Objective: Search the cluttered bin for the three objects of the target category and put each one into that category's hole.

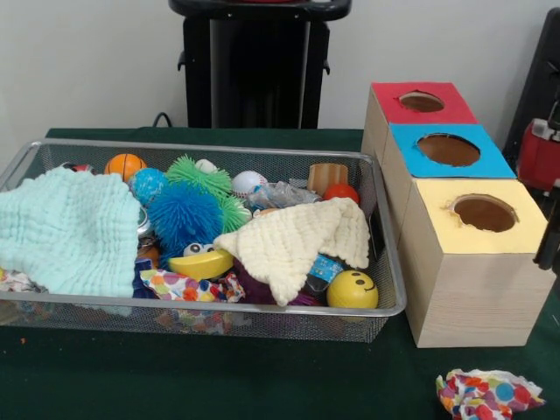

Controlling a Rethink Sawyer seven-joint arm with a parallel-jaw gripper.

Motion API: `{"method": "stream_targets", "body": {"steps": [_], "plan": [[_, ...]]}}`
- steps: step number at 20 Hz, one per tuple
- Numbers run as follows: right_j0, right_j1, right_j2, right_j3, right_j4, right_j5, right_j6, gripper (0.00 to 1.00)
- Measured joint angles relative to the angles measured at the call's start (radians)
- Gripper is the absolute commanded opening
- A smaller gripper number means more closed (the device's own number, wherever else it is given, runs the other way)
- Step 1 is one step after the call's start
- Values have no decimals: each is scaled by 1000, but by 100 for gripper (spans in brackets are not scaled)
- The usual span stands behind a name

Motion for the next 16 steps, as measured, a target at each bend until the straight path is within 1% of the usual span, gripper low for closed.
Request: {"method": "stream_targets", "body": {"steps": [5, 9, 10, 16], "plan": [[2, 0, 0, -6, 0, -65, 0, 0], [2, 3, -3, -21, -6, -65, 0, 0], [2, 4, -4, -39, -22, -65, 0, 100], [0, 7, -5, -59, -49, -62, 0, 100]]}}
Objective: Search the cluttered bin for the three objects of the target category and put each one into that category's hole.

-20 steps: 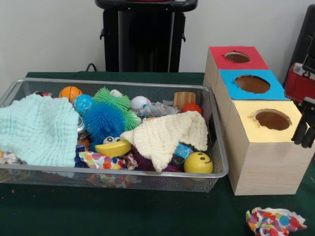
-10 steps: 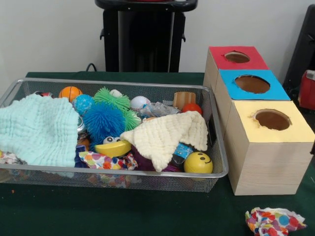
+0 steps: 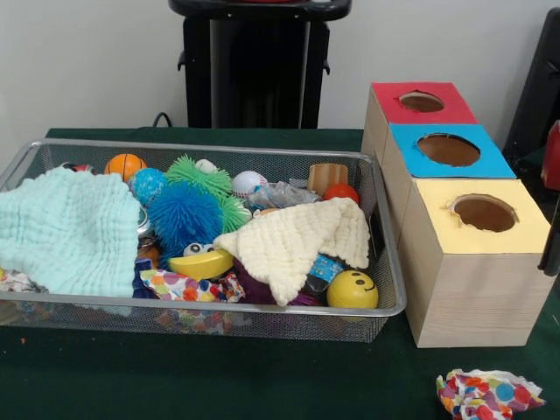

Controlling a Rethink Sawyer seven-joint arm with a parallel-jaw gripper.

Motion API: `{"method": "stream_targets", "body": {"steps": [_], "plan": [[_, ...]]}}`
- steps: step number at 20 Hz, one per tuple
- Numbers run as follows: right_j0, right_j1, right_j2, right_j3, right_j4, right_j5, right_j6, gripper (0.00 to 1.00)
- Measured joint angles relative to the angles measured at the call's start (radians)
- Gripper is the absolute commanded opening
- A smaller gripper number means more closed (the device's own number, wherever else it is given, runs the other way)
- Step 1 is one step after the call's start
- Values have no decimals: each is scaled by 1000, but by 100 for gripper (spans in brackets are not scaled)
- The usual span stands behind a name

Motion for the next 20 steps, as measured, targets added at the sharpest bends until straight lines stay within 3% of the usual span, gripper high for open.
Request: {"method": "stream_targets", "body": {"steps": [13, 20], "plan": [[-31, 56, 0, -106, -78, 15, 0, 100], [-74, 95, 7, -153, -83, 35, 0, 100]]}}
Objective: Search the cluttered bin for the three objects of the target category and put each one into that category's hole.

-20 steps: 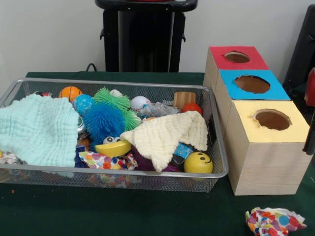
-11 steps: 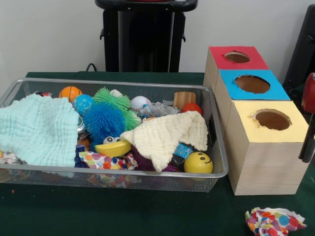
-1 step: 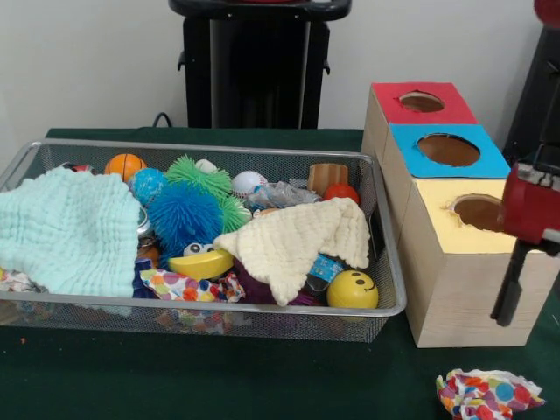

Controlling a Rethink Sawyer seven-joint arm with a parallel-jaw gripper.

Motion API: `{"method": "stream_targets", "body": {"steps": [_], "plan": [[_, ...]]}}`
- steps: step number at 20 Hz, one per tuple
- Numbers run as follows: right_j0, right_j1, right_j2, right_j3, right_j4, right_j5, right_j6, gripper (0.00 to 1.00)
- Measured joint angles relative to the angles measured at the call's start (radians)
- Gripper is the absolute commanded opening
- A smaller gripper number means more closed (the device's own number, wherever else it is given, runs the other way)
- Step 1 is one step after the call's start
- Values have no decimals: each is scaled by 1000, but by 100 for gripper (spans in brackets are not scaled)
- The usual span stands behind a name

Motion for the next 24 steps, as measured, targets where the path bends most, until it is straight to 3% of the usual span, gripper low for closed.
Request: {"method": "stream_targets", "body": {"steps": [13, 24], "plan": [[-18, 46, 39, -10, -2, 242, 0, 100], [-20, 70, 109, -17, -27, 236, 0, 100]]}}
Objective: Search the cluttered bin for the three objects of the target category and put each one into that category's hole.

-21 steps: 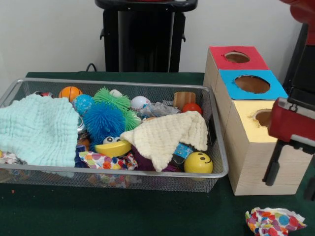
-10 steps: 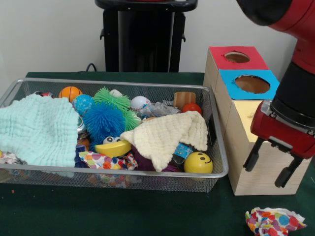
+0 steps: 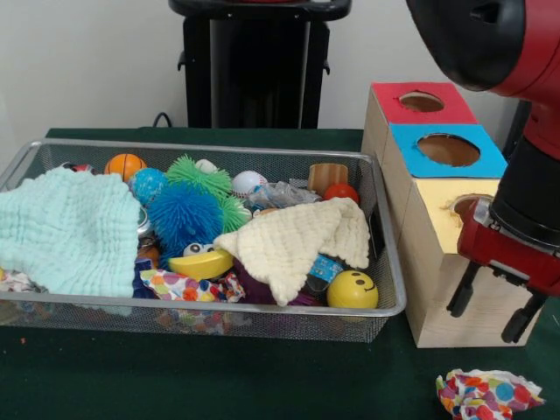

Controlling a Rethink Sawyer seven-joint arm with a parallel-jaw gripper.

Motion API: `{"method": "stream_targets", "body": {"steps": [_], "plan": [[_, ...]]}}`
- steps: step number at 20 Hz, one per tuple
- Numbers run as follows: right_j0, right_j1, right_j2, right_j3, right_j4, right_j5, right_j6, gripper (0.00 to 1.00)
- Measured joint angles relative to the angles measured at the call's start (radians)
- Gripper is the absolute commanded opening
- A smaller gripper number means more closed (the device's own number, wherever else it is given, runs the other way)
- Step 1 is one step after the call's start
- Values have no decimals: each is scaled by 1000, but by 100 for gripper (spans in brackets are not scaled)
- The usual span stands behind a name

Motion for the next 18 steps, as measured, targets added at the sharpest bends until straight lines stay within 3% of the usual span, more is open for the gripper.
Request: {"method": "stream_targets", "body": {"steps": [10, 18], "plan": [[-7, 20, 44, -94, -54, -8, 0, 100], [-24, 99, 49, -224, -75, -8, 0, 100]]}}
